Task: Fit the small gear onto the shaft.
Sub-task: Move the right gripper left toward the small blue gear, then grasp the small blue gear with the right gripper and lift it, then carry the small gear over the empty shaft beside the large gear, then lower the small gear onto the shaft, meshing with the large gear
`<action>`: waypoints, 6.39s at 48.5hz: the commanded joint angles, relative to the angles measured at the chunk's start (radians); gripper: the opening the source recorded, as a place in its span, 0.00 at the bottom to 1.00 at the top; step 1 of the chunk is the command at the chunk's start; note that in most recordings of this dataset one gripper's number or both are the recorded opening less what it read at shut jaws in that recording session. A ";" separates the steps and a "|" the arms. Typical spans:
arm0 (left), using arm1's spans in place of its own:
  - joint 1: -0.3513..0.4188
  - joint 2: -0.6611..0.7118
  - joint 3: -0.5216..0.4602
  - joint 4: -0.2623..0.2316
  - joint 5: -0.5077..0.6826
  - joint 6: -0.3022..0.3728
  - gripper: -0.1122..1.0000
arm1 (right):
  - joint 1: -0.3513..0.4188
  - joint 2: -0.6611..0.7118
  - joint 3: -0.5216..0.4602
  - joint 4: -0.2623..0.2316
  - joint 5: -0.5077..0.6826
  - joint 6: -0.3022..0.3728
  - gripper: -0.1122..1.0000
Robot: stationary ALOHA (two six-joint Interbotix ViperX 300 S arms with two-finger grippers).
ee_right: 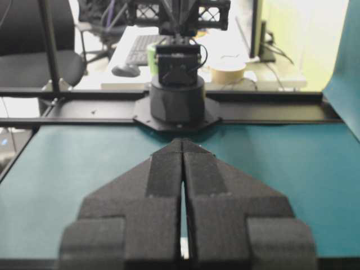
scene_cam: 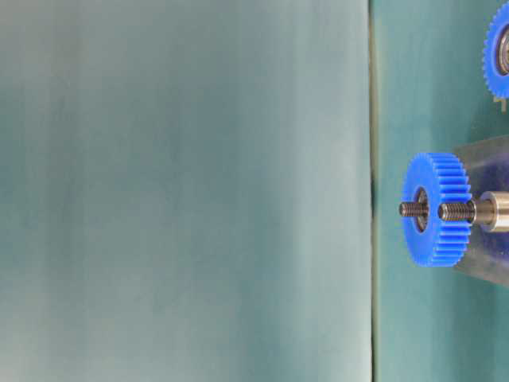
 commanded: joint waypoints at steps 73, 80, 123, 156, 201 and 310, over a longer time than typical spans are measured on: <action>-0.018 0.356 -0.224 0.011 0.318 -0.037 0.10 | -0.172 0.904 -0.514 0.137 0.816 0.140 0.87; -0.021 0.365 -0.225 0.011 0.318 -0.038 0.10 | -0.184 0.951 -0.529 0.137 0.841 0.140 0.87; -0.043 0.414 -0.235 0.011 0.301 -0.038 0.10 | -0.192 1.086 -0.581 0.115 0.897 0.140 0.86; -0.043 0.413 -0.245 0.011 0.298 -0.038 0.10 | -0.132 1.025 -0.742 0.121 1.074 0.143 0.41; -0.043 0.413 -0.249 0.011 0.299 -0.038 0.10 | -0.066 1.238 -1.163 0.127 1.278 0.126 0.41; -0.046 0.414 -0.236 0.011 0.273 -0.041 0.10 | -0.078 1.270 -1.115 0.114 1.359 0.192 0.09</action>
